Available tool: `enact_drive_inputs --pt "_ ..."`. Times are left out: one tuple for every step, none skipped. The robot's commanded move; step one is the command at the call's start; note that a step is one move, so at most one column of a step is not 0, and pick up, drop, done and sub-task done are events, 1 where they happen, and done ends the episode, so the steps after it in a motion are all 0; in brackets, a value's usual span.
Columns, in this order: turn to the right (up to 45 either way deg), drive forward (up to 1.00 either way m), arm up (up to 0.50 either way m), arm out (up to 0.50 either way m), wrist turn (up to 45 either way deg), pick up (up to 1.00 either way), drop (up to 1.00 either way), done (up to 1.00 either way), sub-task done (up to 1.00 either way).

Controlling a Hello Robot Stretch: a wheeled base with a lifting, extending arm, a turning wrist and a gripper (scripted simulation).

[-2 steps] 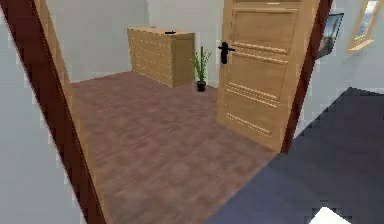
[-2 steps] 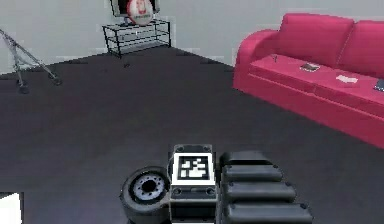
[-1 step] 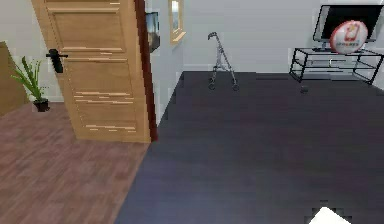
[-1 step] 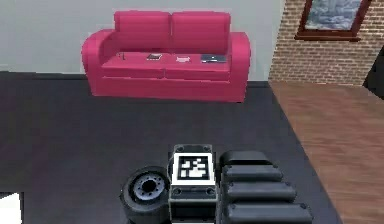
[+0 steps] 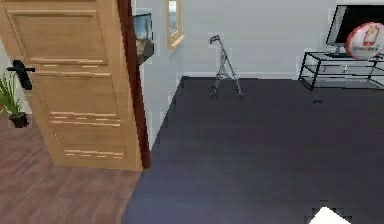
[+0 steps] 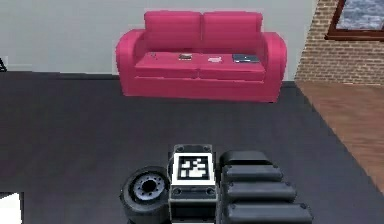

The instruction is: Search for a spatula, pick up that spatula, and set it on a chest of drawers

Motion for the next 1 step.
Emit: enact_drive_inputs --pt "-18.0 0.00 0.00 0.00 0.0 0.00 0.00 0.00 0.00"
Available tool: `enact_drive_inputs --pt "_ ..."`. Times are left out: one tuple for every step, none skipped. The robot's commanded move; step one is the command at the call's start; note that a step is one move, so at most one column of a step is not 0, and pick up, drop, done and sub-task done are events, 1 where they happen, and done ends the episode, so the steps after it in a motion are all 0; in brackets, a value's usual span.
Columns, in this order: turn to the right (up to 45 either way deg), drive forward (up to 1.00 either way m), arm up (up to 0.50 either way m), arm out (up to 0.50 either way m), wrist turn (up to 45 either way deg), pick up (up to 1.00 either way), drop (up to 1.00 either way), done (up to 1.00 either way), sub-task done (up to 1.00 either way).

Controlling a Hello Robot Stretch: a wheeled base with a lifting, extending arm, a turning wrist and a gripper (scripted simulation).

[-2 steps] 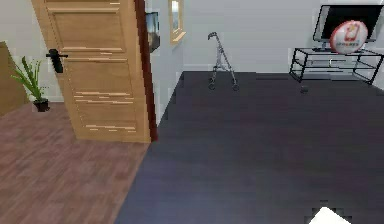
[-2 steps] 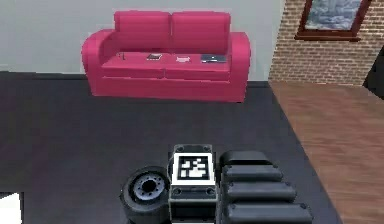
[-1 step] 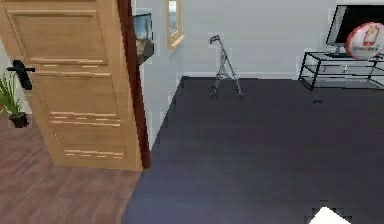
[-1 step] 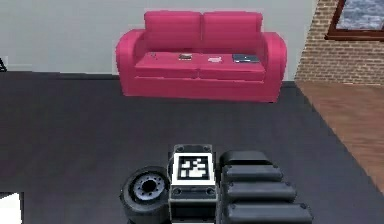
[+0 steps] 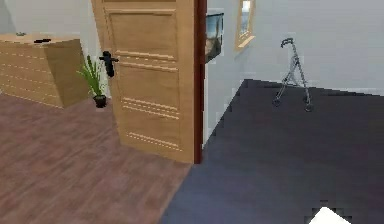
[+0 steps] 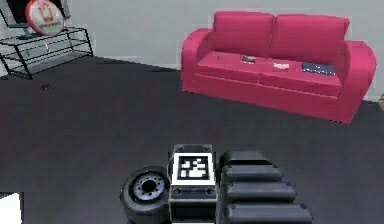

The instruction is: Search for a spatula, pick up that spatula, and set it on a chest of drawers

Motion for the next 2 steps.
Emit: enact_drive_inputs --pt "0.0 0.65 0.00 0.00 0.0 0.00 0.00 0.00 0.00" --pt "-45.0 0.00 0.00 0.00 0.0 0.00 0.00 0.00 0.00"
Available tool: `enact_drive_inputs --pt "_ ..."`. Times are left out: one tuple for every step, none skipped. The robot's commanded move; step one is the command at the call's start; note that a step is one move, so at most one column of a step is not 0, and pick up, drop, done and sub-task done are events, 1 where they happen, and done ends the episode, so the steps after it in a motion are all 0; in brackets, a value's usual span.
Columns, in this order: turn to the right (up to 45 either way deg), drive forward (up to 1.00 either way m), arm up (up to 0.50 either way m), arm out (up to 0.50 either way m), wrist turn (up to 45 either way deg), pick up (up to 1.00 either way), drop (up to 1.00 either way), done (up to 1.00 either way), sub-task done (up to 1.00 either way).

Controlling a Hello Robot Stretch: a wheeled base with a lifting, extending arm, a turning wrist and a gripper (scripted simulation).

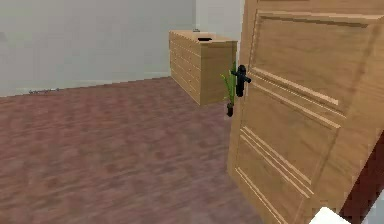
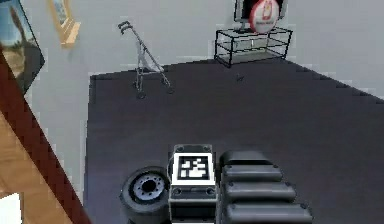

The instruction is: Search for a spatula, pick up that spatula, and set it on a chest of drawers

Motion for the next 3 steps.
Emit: enact_drive_inputs --pt "-12.0 0.00 0.00 0.00 0.0 0.00 0.00 0.00 0.00" --pt "0.0 1.00 0.00 0.00 0.0 0.00 0.00 0.00 0.00" --pt "0.0 1.00 0.00 0.00 0.0 0.00 0.00 0.00 0.00"
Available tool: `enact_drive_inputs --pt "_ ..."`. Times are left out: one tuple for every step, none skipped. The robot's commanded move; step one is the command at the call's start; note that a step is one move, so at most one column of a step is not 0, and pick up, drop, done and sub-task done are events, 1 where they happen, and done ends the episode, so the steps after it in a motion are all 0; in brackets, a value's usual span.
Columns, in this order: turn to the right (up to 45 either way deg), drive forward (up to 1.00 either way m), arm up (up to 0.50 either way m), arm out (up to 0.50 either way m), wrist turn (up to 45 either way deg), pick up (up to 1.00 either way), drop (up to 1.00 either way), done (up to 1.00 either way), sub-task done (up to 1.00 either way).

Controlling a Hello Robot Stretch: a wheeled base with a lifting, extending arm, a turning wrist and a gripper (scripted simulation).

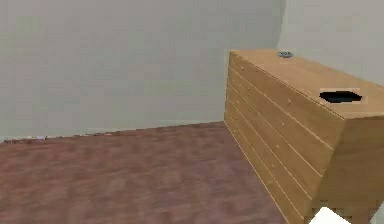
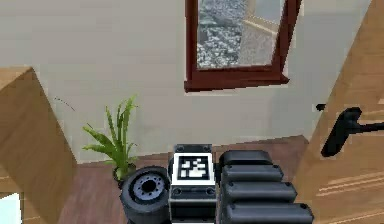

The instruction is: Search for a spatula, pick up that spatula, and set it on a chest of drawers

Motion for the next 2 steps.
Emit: enact_drive_inputs --pt "0.0 1.00 0.00 0.00 0.0 0.00 0.00 0.00 0.00" --pt "-3.0 0.00 0.00 0.00 0.0 0.00 0.00 0.00 0.00"
